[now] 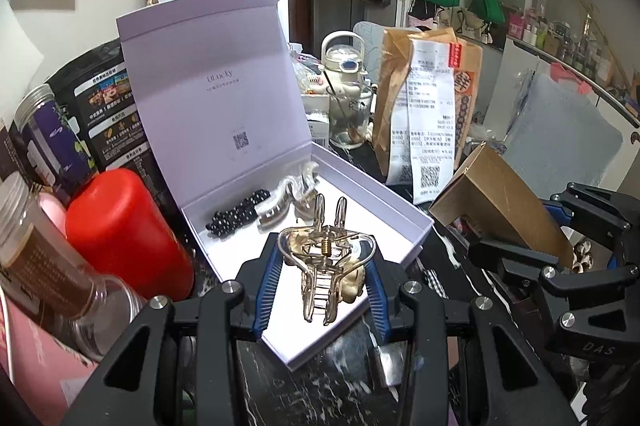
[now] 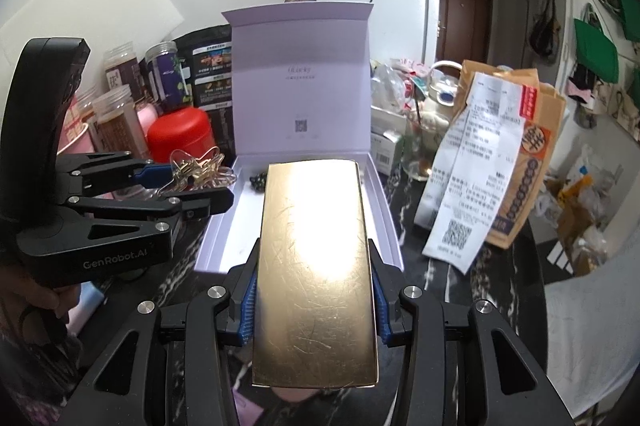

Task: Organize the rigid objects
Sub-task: 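Raise both tools with the gold case and clip over the lilac box, then open the left tool to drop the gold clip while the right tool lowers the gold case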

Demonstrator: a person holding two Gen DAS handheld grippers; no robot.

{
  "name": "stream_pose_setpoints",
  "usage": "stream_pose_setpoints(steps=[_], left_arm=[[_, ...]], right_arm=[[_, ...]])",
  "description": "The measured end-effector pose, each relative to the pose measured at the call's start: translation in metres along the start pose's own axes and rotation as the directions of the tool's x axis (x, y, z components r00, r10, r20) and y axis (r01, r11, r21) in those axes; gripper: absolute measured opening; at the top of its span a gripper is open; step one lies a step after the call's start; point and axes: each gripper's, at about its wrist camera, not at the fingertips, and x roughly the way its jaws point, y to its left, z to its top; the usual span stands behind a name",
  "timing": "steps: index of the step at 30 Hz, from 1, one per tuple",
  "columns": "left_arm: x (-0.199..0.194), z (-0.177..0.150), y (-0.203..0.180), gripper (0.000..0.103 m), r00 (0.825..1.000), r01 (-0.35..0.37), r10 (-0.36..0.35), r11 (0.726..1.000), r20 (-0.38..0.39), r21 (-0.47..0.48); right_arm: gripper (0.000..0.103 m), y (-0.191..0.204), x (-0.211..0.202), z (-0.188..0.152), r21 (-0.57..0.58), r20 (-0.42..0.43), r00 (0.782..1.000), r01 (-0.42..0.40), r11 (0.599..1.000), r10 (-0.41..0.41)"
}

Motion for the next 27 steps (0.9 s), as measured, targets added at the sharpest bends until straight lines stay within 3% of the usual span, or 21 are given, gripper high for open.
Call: stream_pose_setpoints(steps=[11,27], left_arm=[[0.013,0.033,0.014,0.039,0.997,-0.041,0.041,0.999,0.058,0.000],[0.050,0.061,0.036,0.039,0.994,-0.081,0.084,0.996,0.070,-0.044]], right_arm=[[0.044,-0.012,0.026,0.032,-0.009,0.023,0.999,-0.022,1.000,0.022],[0.044,-0.027,0.071,0.063,0.001,0.036,0.999,-0.005,1.000,0.005]])
